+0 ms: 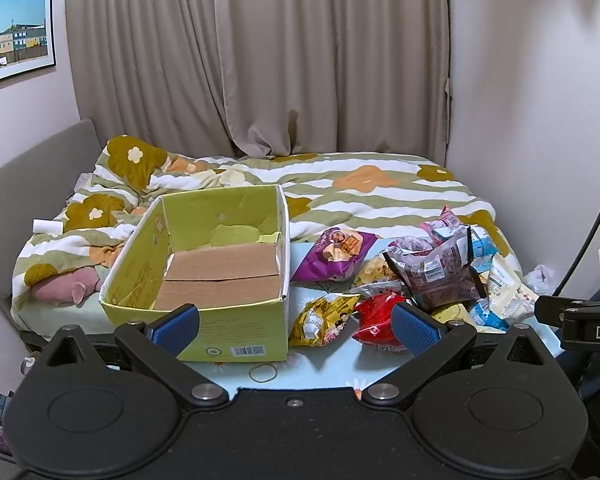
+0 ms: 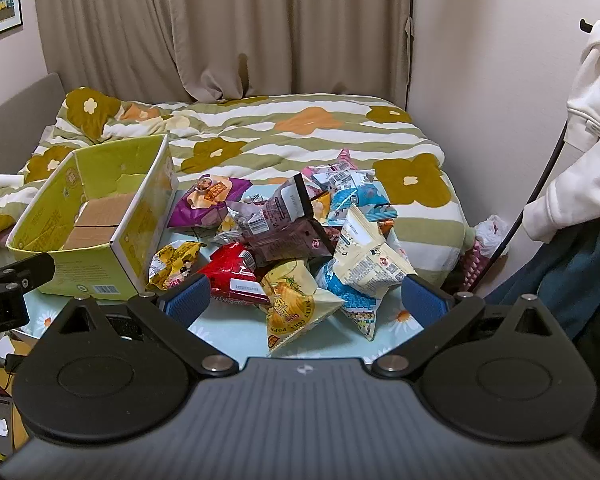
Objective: Organize snacks
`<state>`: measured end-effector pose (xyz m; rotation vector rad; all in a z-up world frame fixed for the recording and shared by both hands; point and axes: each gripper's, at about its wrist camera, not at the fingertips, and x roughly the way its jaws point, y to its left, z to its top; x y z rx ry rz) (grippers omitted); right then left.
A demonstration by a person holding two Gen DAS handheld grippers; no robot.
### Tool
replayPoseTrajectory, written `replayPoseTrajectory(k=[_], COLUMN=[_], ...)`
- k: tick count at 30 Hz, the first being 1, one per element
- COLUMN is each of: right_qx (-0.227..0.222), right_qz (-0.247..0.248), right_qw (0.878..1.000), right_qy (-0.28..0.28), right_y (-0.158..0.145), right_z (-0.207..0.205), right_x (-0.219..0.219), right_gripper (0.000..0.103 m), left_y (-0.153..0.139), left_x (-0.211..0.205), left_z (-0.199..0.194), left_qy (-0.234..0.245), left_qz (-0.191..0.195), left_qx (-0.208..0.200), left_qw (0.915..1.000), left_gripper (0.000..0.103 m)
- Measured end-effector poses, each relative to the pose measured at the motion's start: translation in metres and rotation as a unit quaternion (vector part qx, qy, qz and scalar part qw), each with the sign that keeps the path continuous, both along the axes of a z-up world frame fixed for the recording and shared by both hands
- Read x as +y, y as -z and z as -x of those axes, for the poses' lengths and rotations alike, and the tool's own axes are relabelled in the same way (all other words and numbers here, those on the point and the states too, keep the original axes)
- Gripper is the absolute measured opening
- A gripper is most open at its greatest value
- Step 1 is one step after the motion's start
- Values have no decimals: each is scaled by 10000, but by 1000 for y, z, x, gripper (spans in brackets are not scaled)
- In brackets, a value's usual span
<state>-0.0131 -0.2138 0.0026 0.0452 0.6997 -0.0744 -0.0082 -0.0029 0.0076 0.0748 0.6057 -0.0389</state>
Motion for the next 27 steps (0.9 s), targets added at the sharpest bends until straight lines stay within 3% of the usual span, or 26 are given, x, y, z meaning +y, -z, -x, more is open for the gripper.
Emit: replayPoseTrajectory(k=[27], right_qx=[-15], right_qz=[-14], right_qw=[10000], right_qy=[5], right_y=[0], right_z=[-1], right_x=[2], right_gripper=[103], left_y=[0], left_x=[-1], left_z=[0], left_qy=[30], left_qz=[14], left_qx=[-2], left_qw=[10000], left_gripper=[103])
